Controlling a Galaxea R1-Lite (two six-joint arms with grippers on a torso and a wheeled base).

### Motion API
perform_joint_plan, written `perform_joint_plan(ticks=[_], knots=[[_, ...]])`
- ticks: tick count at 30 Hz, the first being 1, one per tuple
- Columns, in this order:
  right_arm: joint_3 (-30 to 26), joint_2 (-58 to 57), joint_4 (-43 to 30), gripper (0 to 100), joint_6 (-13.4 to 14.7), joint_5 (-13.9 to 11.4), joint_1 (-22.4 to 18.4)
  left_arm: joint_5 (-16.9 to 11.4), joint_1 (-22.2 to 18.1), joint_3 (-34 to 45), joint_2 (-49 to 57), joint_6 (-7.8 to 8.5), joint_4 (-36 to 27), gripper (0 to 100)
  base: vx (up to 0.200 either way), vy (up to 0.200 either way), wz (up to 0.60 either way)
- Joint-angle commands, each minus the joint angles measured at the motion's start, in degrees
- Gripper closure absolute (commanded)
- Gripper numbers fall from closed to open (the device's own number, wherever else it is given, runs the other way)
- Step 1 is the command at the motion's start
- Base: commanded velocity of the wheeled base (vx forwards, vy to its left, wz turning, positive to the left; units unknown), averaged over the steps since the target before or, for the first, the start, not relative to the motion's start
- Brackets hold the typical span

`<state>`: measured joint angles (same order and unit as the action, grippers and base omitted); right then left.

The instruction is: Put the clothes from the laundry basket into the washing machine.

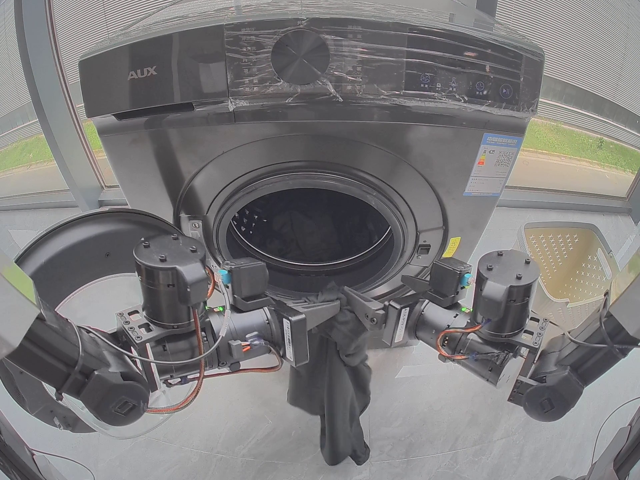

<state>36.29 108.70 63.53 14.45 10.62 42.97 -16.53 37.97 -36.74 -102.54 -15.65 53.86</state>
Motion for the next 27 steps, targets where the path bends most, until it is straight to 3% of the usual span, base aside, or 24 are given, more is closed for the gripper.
perform_joint_plan(ticks=[1,6,12,19,27], knots=[[-2.81,-2.00,-0.16,0,-1.61,-0.51,-2.37,0.89,-1.06,0.00,1.99,-0.08,1.25,100,0.000,0.000,0.00],[-9.13,-3.59,-0.16,0,-3.81,-4.11,-5.53,1.41,-2.20,2.03,4.89,0.01,5.82,100,0.000,0.000,0.00],[-13.53,-3.59,-0.16,0,-4.34,-5.26,-5.53,1.06,-3.08,3.78,6.38,0.01,9.42,100,0.000,0.000,0.00],[-14.23,-3.15,0.37,0,-4.34,-6.66,-4.74,0.62,-2.82,6.16,6.29,-0.08,16.63,100,0.000,0.000,0.00],[-12.39,-2.53,1.25,0,-4.25,-8.77,-2.28,1.06,-0.80,6.51,5.94,0.10,17.16,100,0.000,0.000,0.00]])
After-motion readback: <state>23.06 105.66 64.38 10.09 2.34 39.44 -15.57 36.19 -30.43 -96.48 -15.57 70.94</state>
